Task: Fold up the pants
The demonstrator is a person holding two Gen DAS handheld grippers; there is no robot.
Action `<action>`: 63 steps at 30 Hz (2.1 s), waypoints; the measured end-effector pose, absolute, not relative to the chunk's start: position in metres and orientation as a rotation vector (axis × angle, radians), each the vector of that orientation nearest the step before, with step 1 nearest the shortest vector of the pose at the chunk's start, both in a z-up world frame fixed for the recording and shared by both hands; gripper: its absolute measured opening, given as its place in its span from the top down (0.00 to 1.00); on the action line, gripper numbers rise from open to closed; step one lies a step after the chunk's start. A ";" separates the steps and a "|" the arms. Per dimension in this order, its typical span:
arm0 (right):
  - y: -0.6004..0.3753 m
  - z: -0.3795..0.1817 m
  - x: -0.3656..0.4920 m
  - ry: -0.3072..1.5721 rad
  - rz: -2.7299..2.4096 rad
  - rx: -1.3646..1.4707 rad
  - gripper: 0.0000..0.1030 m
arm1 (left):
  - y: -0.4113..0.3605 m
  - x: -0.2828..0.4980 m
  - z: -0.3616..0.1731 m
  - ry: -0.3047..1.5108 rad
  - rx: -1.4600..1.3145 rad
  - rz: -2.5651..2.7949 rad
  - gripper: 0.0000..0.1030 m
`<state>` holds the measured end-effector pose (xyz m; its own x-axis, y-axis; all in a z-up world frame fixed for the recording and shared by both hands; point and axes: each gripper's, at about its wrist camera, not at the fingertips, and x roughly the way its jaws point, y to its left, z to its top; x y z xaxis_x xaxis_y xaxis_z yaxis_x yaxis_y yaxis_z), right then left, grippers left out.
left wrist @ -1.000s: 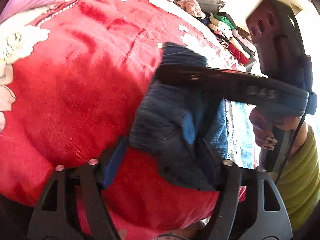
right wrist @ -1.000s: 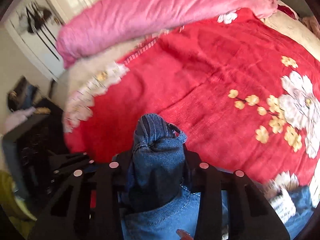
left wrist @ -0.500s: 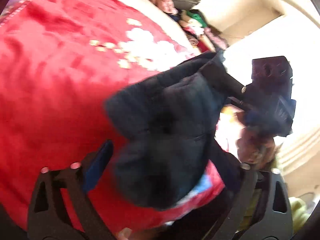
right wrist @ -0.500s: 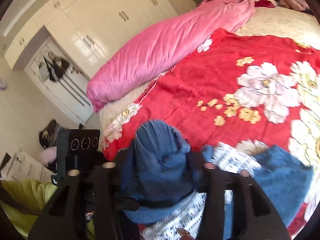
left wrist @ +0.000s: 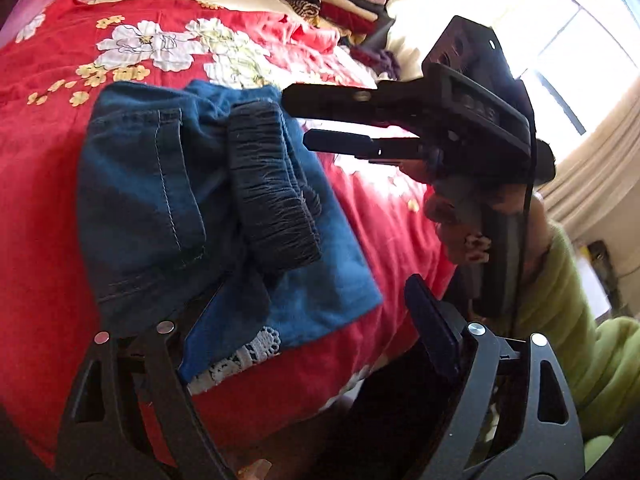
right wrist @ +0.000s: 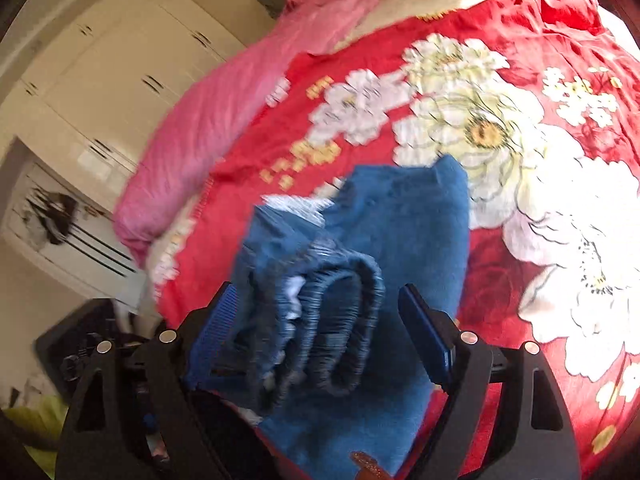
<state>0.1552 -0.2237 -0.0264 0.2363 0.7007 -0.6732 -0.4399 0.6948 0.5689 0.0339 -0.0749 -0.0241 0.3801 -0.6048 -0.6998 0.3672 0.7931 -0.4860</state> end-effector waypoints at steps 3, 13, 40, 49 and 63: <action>-0.202 -0.038 0.154 1.098 0.798 0.228 0.42 | -0.075 0.029 -0.025 1.004 -0.249 -0.619 0.24; -0.206 -0.048 0.141 1.105 0.716 0.172 0.55 | -0.057 0.021 -0.024 0.990 -0.264 -0.587 0.23; -0.259 0.013 0.042 0.886 0.622 0.189 0.17 | -0.021 0.010 0.015 0.874 -0.145 -0.390 0.09; -0.211 -0.015 0.027 0.984 0.706 0.155 0.17 | -0.002 0.040 0.004 0.888 -0.117 -0.282 0.10; -0.178 -0.036 0.039 1.056 0.681 0.264 0.17 | 0.007 0.110 -0.024 0.952 -0.156 -0.227 0.40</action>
<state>0.0389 -0.1782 -0.0360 0.3128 0.6301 -0.7107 -0.3873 0.7679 0.5103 0.1101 0.0075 -0.0240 0.5587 -0.2602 -0.7875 0.1234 0.9650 -0.2313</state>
